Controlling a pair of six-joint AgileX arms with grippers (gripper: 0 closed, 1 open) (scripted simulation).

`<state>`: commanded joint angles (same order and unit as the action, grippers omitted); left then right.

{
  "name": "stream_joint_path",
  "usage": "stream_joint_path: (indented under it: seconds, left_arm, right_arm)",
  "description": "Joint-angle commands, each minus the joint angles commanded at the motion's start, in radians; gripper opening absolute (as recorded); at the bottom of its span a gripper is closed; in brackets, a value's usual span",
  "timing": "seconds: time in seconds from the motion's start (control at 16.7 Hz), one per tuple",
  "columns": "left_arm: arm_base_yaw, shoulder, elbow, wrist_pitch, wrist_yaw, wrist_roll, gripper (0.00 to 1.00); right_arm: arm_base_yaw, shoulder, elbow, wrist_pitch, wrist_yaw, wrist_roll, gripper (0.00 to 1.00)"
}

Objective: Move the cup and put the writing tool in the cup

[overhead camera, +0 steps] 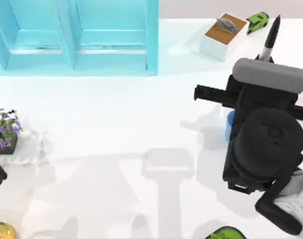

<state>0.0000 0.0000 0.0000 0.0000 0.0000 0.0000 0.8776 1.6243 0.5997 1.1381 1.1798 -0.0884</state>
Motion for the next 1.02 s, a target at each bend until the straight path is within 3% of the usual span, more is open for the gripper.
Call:
stream_joint_path:
  seconds: [0.24, 0.48, 1.02]
  left_arm:
    - [0.0, 0.0, 0.0, 0.0, 0.0, 0.0, 1.0]
    - [0.0, 0.0, 0.0, 0.0, 0.0, 0.0, 1.0]
    - [0.0, 0.0, 0.0, 0.0, 0.0, 0.0, 1.0]
  right_arm:
    - [-0.071, 0.062, 0.018, 0.024, -0.072, 0.016, 0.0]
    - [-0.076, 0.067, 0.02, 0.027, -0.078, 0.019, 0.0]
    - [-0.076, 0.067, 0.02, 0.027, -0.078, 0.019, 0.68]
